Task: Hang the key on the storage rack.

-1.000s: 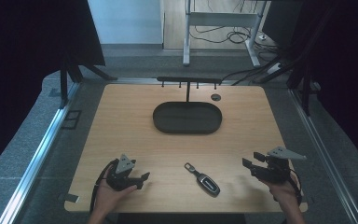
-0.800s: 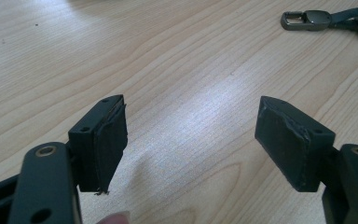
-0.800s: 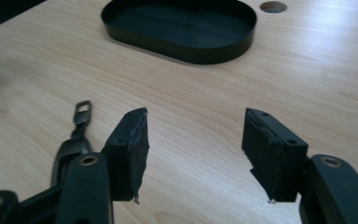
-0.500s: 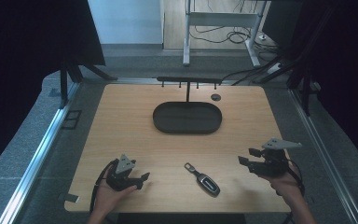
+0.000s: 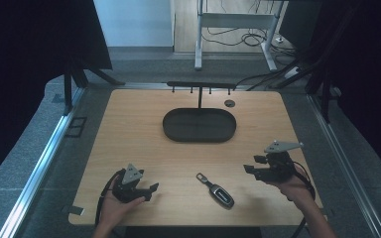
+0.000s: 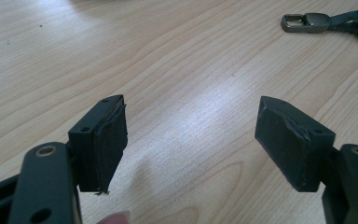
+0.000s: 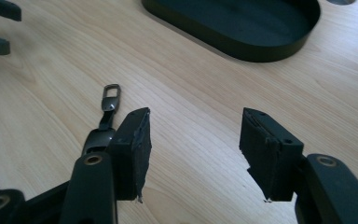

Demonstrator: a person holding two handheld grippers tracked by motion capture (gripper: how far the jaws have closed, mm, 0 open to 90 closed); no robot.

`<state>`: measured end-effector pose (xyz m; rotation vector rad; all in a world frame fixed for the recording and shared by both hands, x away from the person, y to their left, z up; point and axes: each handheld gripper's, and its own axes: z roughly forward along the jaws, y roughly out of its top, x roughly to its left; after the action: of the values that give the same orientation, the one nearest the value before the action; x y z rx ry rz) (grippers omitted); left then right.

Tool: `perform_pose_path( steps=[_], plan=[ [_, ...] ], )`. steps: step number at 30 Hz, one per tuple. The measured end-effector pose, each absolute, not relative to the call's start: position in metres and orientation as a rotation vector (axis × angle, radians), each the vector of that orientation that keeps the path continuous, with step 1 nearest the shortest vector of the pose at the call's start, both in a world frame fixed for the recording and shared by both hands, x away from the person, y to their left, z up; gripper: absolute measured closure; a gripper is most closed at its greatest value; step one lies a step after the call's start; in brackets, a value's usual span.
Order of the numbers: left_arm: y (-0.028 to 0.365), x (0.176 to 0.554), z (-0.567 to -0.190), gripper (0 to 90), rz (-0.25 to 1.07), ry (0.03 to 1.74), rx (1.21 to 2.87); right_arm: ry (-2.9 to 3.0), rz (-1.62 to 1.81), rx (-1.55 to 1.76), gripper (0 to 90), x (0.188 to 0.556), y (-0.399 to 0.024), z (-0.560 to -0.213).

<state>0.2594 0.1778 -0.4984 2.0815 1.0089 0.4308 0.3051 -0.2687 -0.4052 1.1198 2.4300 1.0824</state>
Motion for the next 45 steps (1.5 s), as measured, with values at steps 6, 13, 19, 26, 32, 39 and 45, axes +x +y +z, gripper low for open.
perform_pose_path(
  steps=[6,13,19,26,32,39,45],
  plan=[
    [0.176,0.259,-0.499,25.7,0.427,1.004,2.089,2.488,1.05,1.073,45.7,0.308,-0.254,-0.401],
    [0.175,0.259,-0.499,25.6,0.425,1.002,2.089,2.558,0.995,1.042,44.4,0.314,-0.234,-0.402],
    [0.175,0.259,-0.499,25.7,0.421,0.999,2.094,2.606,0.941,1.018,46.1,0.32,-0.221,-0.403],
    [0.175,0.259,-0.499,25.6,0.42,0.998,2.097,2.663,0.903,0.982,47.7,0.325,-0.206,-0.405],
    [0.175,0.259,-0.5,25.6,0.422,0.996,2.101,2.68,0.887,0.971,49.7,0.327,-0.199,-0.408],
    [0.175,0.259,-0.5,25.6,0.42,0.997,2.099,2.732,0.847,0.944,49.7,0.331,-0.188,-0.409],
    [0.174,0.259,-0.5,25.6,0.419,0.993,2.101,2.756,0.828,0.916,49.8,0.333,-0.175,-0.413]
  ],
)
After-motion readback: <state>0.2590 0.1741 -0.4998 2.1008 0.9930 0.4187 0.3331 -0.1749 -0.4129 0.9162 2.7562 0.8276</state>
